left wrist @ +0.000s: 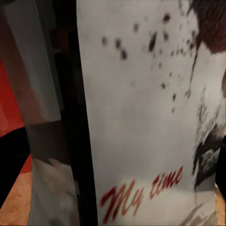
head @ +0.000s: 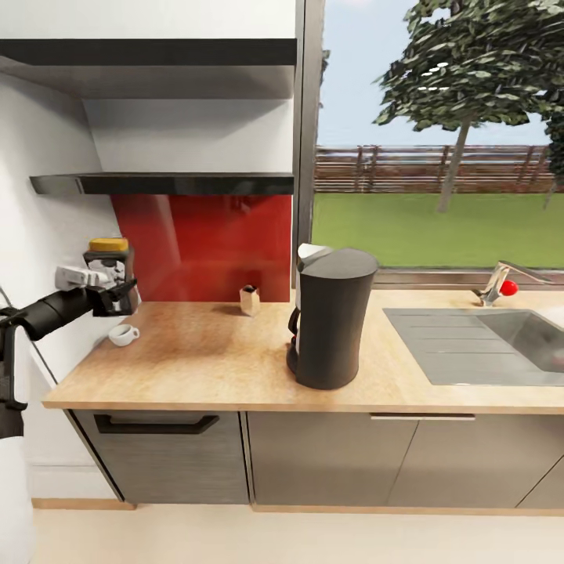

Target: Set up a coffee station on the kitchen countertop: keep the coffee maker on the countertop, move the bottle of coffee from the kitchen shelf to the counter next to the coffee maker, place a paper coffee filter on top of the coffee maker, put the saucer next to the coffee maker with the coffee cup on the saucer, and place the electric kettle next to the coffee maker.

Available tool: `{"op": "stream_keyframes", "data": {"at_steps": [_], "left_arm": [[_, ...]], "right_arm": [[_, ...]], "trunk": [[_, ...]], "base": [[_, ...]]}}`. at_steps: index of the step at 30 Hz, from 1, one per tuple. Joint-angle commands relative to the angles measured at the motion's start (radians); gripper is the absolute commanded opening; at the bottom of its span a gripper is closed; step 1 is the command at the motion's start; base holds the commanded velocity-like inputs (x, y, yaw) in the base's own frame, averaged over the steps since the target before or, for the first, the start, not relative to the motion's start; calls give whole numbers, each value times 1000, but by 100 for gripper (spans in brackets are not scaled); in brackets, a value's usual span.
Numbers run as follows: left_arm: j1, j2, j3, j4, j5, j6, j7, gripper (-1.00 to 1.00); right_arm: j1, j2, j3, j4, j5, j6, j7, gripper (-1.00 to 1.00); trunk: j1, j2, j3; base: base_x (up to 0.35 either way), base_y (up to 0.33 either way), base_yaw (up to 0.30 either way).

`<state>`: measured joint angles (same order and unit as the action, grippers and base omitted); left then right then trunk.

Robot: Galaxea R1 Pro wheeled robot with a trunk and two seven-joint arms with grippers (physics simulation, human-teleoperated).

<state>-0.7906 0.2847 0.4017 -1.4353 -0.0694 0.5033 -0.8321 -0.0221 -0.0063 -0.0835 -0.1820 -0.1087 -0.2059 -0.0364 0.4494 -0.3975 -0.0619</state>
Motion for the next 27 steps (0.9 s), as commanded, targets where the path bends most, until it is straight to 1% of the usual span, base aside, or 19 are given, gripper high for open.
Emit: {"op": "stream_keyframes", "data": {"at_steps": [1,2,3,4,8,9,11,12,14,15,18,19,22,24,27], "left_arm": [[9,-2,2,-1,0,-6,-6,-100],[15,-4,2,2,-2,-16,-1,-100],[22,-6,2,5,-5,-30,21,-100],[64,-35,-5,16,-6,-51,176,-100],[70,-80,-13,16,-8,-55,232,-100],[71,-100,-45,18,-10,-80,269,-100],[77,-116,-79,20,-9,-101,318,-100],[80,-120,-87,21,-9,-104,332,-100],[93,-138,-125,23,-9,-114,394,-100],[96,-142,-136,23,-9,-115,409,-100],[105,-159,-202,32,-8,-137,491,-100],[105,-161,-212,36,-8,-142,502,-100],[109,-171,-260,66,-7,-180,553,-100],[113,-186,-277,82,-7,-198,573,-100],[119,-204,-283,98,-9,-213,582,-100]], "right_arm": [[-1,1,-1,0,-11,-4,2,100],[-1,2,-1,-1,-11,-4,1,100],[-1,3,-1,-2,-11,-4,1,100],[-1,3,-1,-1,-7,-4,2,100],[-1,3,-1,-4,-9,-4,1,100],[-1,3,-1,-5,-10,-3,1,100],[-1,3,-2,-6,-11,-3,1,100],[-1,3,-2,-6,-11,-3,1,100],[-1,3,-1,-5,-10,-3,2,100],[-1,3,-1,-5,-10,-4,2,100],[-1,3,0,-3,-5,-4,5,100],[-1,3,0,-3,-4,-4,5,100],[-1,3,1,-2,0,-4,6,100],[-1,3,1,-2,1,-4,6,100],[-1,3,1,-2,1,-4,6,100]], "trunk": [[1,-3,-2],[1,-3,-2],[1,-3,-2],[1,-3,-2],[1,-3,-2],[1,-3,-2],[1,-3,-2],[1,-3,-2],[1,-3,-2],[1,-3,-2],[1,-3,-2],[1,-3,-2],[1,-3,-2],[1,-3,-2],[1,-3,-2]], "base": [[0,0,0],[0,0,0],[0,0,0],[0,0,0],[0,0,0],[0,0,0],[0,0,0],[0,0,0],[0,0,0],[0,0,0],[0,0,0],[0,0,0],[0,0,0],[0,0,0],[0,0,0]]}}
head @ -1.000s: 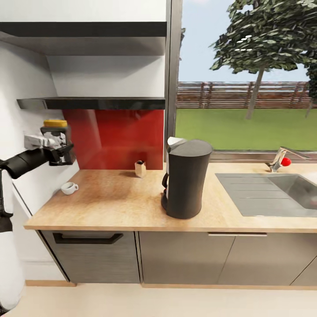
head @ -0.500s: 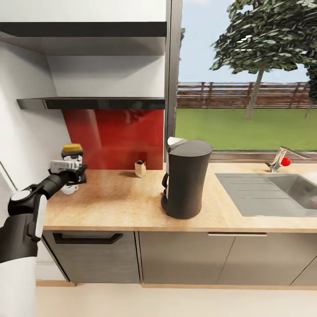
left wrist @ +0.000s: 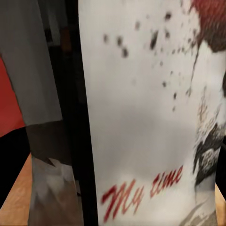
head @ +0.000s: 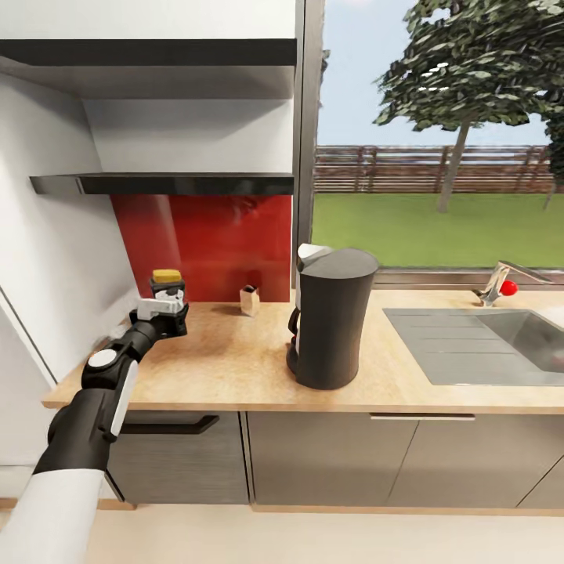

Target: Set up a coffee station on the kitchen countertop: keep the coffee maker on the countertop, move the bottle of coffee from the kitchen shelf to the counter next to the coffee maker, place a paper coffee filter on top of the coffee maker, put the saucer next to the coffee maker with the coffee cup on the saucer, and place the electric kettle next to the coffee maker.

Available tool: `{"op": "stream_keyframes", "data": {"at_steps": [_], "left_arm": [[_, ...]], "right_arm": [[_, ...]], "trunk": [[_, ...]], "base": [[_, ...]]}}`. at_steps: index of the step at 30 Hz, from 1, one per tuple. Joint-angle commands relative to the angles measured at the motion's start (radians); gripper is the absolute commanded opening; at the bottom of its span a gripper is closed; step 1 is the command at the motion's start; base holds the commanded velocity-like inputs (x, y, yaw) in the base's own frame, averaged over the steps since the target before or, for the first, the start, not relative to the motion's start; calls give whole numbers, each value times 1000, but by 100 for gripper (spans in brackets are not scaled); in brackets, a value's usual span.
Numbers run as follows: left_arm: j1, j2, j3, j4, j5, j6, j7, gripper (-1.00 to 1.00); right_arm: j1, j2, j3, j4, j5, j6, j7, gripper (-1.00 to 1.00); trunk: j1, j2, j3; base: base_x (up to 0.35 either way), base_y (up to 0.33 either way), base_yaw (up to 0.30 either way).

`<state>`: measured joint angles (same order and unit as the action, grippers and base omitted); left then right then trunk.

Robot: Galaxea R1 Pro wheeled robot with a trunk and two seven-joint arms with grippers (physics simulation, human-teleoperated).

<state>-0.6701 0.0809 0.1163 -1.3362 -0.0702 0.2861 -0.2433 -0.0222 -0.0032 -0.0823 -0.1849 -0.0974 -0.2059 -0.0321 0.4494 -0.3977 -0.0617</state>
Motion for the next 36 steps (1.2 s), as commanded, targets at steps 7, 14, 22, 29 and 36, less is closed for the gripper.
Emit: {"op": "stream_keyframes", "data": {"at_steps": [7,14,22,29,36], "left_arm": [[26,-15,-2,83,-10,-105,-2,-100],[104,-14,-1,115,-12,-137,4,-100],[145,-15,-5,107,-9,-184,55,-100],[165,-24,-18,124,-7,-195,61,-100],[165,-26,-20,294,-6,-382,159,-100]], "right_arm": [[-1,-2,-5,2,-14,-5,0,100],[-1,-3,-8,3,-16,-4,0,100],[-1,-3,-7,4,-15,-4,-3,100],[-1,-3,-5,5,-15,-4,-3,100],[-1,-3,-4,6,-13,-4,-3,100]], "trunk": [[1,-2,-2],[1,-2,-2],[1,-2,-2],[1,-2,-2],[1,-2,-2]], "base": [[0,0,0],[0,0,-111],[0,0,-168],[21,0,-9],[66,0,0]]}}
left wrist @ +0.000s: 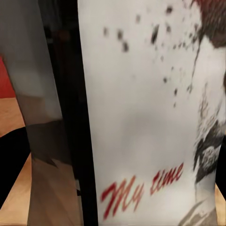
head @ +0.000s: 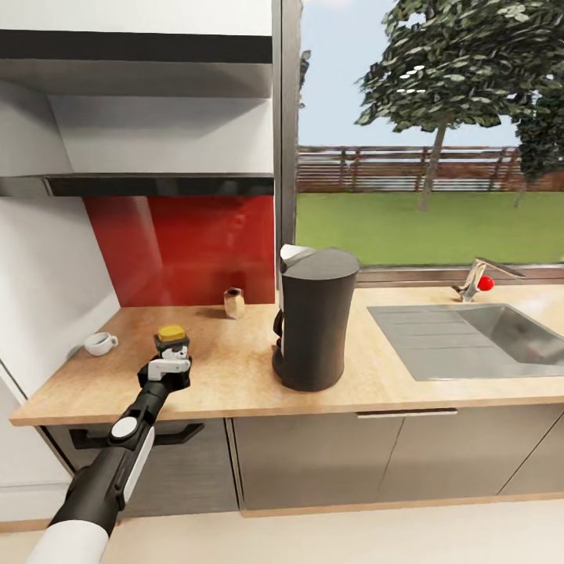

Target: Set up a coffee station on the kitchen countertop: keep the coffee maker on the countertop, move the bottle of coffee from the kitchen shelf to the counter next to the coffee maker, place a paper coffee filter on top of the coffee maker, put the saucer next to the coffee maker with the coffee cup on the saucer, and place the electric kettle next to the coffee maker.

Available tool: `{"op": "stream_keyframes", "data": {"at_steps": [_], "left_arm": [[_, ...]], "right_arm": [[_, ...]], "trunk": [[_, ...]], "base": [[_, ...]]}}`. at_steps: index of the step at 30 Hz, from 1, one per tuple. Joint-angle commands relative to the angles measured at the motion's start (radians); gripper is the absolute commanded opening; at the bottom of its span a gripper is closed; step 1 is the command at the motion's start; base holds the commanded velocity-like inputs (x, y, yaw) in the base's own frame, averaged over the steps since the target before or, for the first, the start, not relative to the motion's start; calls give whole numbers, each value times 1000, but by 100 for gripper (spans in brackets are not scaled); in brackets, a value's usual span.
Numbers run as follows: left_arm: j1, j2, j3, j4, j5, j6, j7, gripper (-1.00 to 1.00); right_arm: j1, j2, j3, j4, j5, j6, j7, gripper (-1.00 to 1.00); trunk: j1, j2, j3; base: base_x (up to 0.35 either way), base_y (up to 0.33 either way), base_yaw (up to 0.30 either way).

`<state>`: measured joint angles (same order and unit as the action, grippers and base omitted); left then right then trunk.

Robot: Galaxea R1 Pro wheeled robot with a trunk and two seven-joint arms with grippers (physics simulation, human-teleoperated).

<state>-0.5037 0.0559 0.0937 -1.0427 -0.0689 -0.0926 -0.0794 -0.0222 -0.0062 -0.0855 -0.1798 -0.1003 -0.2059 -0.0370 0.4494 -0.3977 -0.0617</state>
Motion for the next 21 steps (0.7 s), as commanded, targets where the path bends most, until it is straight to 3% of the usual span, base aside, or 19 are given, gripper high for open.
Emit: {"op": "stream_keyframes", "data": {"at_steps": [1,5,12,21], "left_arm": [[-1,-1,2,4,-7,-7,-1,-100],[-1,-1,2,15,-4,-20,13,-100],[-2,-2,1,18,-2,-21,16,-100],[-2,-5,0,41,-2,-23,17,-100]], "right_arm": [[-1,0,0,1,-10,-4,2,100],[-1,0,0,2,-10,-4,2,100],[-1,-5,1,2,-10,-4,2,100],[-1,-9,0,2,-10,-4,4,100]], "trunk": [[1,-2,-2],[1,-2,-2],[1,-2,-2],[1,-2,-2]], "base": [[11,0,0],[69,0,0],[289,22,0],[304,189,-6]]}}
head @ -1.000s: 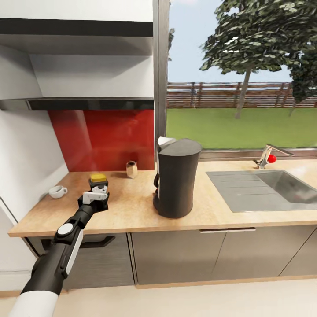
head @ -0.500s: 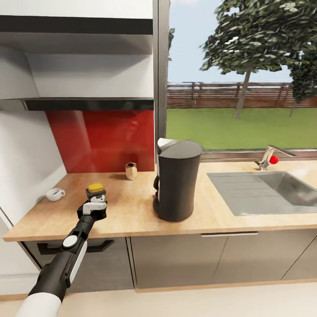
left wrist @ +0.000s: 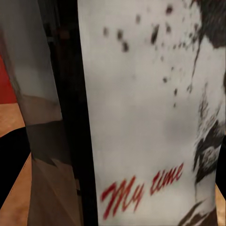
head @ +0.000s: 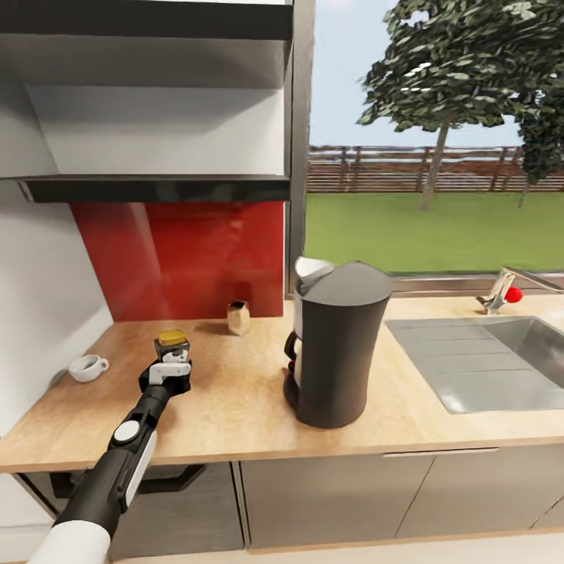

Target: Set up a coffee station on the kitchen countertop: keep the coffee maker on the countertop, move the bottle of coffee from the kitchen shelf to the counter next to the coffee maker, place a paper coffee filter on top of the coffee maker, put the saucer next to the coffee maker with the coffee cup on the saucer, and place the electric kettle next to the coffee maker.

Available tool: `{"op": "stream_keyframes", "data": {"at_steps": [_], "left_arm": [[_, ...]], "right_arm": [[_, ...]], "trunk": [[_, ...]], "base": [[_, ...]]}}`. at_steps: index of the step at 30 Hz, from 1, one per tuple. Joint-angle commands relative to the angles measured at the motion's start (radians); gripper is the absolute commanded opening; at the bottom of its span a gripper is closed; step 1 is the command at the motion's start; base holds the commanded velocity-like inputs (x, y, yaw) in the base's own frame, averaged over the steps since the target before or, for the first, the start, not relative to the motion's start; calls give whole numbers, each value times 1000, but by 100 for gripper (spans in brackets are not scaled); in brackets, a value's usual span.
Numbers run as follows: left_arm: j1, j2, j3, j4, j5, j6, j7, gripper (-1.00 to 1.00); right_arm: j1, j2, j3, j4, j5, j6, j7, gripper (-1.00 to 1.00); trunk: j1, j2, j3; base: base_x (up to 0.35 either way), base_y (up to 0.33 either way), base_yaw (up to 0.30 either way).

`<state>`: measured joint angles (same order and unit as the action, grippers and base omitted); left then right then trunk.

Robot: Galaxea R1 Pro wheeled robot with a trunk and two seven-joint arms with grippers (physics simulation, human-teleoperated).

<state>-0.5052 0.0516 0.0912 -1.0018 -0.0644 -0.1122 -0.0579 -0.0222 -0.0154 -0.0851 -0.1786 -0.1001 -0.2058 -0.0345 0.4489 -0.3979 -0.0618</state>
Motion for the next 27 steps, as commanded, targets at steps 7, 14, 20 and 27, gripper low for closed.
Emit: {"op": "stream_keyframes", "data": {"at_steps": [7,14,20,27], "left_arm": [[-2,-8,2,33,-8,-25,-5,-100],[-1,-39,1,35,-11,-26,-9,-100],[0,-43,1,37,-12,-26,-11,-100],[-1,-41,-59,111,-15,-107,-10,-100]], "right_arm": [[-1,0,1,1,-10,-4,-1,100],[-1,0,1,1,-10,-4,-1,100],[-1,1,1,1,-10,-4,-1,100],[-1,2,1,1,-10,-4,-1,100]], "trunk": [[1,-2,-2],[1,-2,-2],[1,-2,-2],[1,-2,-2]], "base": [[284,221,-226],[64,36,-263],[4,2,-240],[0,0,-61]]}}
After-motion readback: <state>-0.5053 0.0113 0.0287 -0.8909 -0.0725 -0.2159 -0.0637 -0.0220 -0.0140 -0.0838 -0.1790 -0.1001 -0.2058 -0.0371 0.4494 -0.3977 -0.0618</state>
